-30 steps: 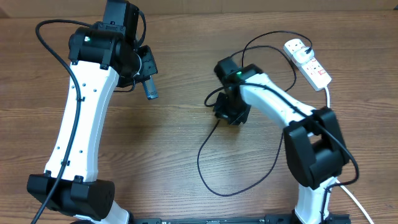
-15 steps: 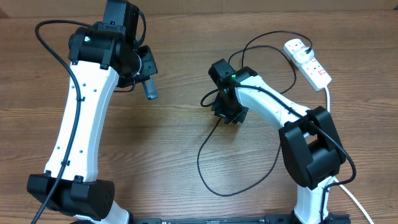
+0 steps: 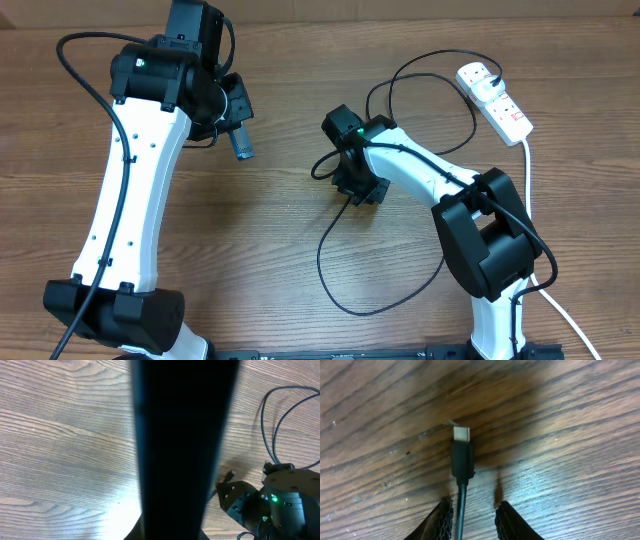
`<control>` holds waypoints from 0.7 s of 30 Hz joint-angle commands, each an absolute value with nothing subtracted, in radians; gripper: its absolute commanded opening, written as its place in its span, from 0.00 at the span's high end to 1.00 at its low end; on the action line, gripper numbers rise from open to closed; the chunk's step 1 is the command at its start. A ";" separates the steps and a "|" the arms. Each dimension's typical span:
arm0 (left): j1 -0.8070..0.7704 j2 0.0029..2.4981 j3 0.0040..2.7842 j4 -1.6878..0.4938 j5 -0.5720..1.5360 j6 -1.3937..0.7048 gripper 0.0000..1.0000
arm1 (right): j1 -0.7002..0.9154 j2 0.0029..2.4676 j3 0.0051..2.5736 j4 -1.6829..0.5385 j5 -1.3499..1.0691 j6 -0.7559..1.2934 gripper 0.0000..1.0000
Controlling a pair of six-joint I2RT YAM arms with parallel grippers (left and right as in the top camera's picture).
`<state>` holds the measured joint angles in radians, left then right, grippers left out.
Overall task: Plug charger to phone and switch on socket
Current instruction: 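Close the right gripper on the black USB-C plug and lift it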
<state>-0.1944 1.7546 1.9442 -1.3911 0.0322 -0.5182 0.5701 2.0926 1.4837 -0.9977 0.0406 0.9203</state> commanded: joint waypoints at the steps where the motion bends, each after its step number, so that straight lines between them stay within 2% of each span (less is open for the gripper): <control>1: -0.190 1.752 1.951 -1.384 0.019 -0.528 0.96 | 0.569 2.095 1.485 -0.996 0.071 0.936 0.71; 21: -0.190 1.752 1.951 -1.388 0.019 -0.528 0.96 | 0.568 2.105 1.460 -0.953 0.074 0.936 0.72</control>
